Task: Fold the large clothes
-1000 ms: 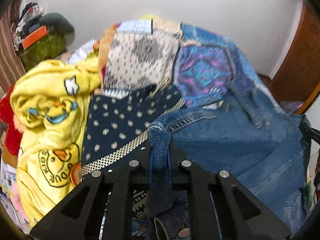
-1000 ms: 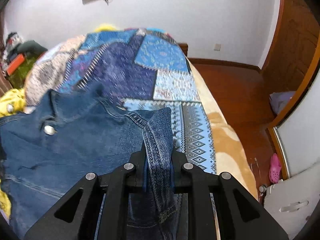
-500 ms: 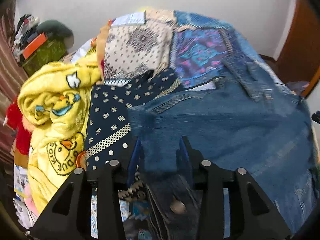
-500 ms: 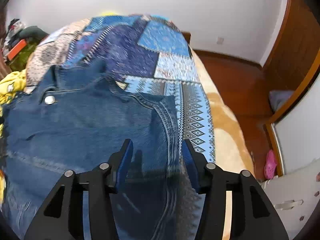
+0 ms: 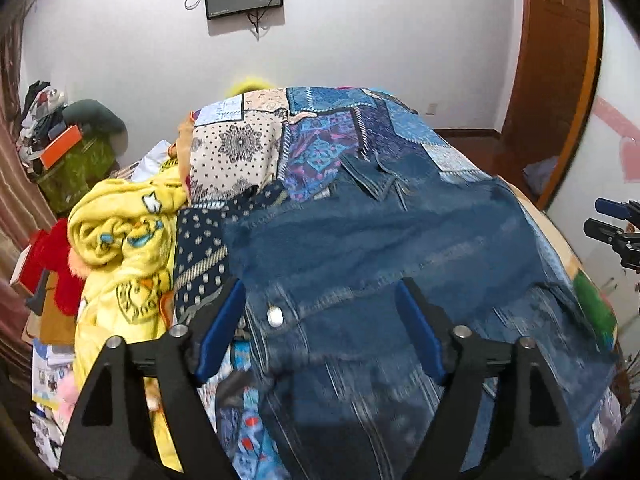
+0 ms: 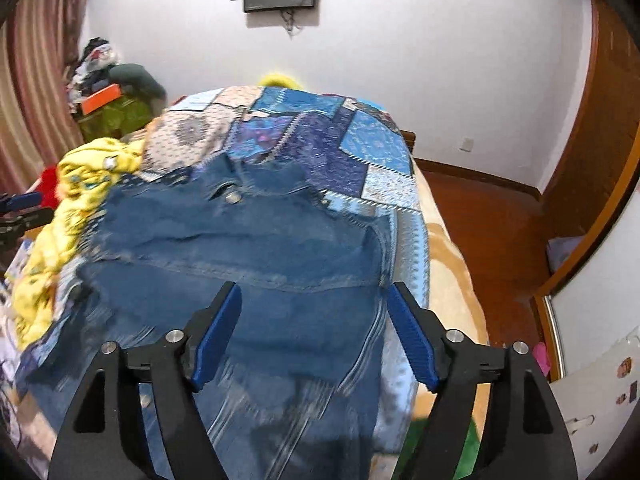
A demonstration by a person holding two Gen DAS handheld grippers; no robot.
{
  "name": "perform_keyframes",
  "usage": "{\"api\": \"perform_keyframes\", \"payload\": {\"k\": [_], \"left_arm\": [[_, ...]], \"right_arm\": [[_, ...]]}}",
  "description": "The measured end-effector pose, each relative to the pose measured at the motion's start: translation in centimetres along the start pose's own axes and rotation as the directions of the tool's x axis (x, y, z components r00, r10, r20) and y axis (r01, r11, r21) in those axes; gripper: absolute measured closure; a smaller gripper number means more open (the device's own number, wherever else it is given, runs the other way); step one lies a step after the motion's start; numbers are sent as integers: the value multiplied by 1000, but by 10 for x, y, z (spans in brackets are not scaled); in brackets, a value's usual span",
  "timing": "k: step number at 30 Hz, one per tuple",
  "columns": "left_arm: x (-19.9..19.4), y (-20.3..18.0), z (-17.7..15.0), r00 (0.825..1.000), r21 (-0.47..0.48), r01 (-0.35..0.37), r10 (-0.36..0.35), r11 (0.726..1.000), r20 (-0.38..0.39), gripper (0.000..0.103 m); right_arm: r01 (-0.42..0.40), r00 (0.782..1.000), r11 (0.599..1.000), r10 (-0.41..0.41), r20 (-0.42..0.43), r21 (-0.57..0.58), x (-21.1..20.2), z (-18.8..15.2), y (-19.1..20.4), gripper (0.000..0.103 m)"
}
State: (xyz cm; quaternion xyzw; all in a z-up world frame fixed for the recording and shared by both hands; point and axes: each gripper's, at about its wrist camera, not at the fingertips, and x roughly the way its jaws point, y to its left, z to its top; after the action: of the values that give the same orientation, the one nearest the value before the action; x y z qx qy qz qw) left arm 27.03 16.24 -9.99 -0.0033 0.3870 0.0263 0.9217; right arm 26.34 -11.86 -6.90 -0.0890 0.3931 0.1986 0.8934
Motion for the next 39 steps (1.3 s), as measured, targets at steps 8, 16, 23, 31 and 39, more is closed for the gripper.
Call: {"api": "perform_keyframes", "payload": {"k": [8,16,23,31,39], "left_arm": [[-14,8,-79,994,-95,19,-29,995,-108,21],[-20,19,-152,978,-231,-31,-19,972,-209,21],[-25,21,-196,966,-376,5,-101,926,-237,21],[-19,12,-208,947,-422,83,-203,903,-248,22],[-21,13,-213,945,-460,105,-232,882,-230,40]], "right_arm": [[-15,998,998,19,-64,58,-17,-61,5,22],[-5,985,979,40,-167,206,-20,-115,-12,22],[-3,978,928,81,-194,373,-31,-151,-30,22],[-59,975,872,155,-162,485,-34,-171,-34,22],[-147,956,812,264,-131,564,-25,-177,-35,40]]}}
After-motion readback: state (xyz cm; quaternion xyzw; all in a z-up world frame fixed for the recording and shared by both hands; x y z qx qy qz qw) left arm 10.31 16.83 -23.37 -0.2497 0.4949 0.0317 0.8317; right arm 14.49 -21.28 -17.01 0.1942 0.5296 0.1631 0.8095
